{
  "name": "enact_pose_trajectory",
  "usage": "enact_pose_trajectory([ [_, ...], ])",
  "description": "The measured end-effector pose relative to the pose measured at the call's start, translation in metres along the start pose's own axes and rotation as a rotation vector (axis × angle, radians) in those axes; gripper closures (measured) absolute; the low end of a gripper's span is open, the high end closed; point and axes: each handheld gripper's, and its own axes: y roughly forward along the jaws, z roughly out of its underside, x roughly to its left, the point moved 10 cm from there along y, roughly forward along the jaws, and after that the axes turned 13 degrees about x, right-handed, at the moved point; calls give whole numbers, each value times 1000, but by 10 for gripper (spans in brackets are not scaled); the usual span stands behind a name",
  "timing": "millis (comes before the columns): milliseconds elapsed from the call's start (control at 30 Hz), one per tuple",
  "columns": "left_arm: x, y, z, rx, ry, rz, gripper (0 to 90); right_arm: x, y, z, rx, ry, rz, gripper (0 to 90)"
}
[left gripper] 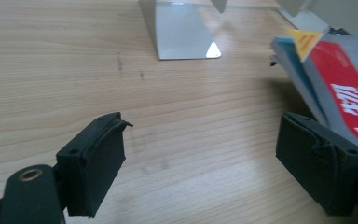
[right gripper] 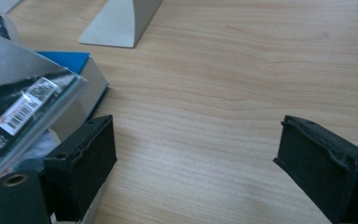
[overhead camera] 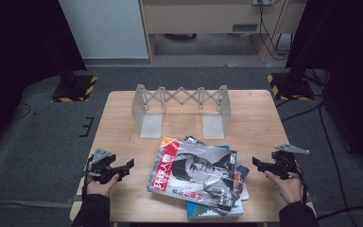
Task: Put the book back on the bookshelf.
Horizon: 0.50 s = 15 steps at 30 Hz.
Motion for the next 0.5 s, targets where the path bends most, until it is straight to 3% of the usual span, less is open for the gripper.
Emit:
enact_pose_trajectory([
  [133,-14,-3,0,-11,5,45,145,6,-7,-5,-38,22,-30,113],
  [500,-42,-2,7,0,42,125,158,39,-19,-8,-72,-16,-104,100],
])
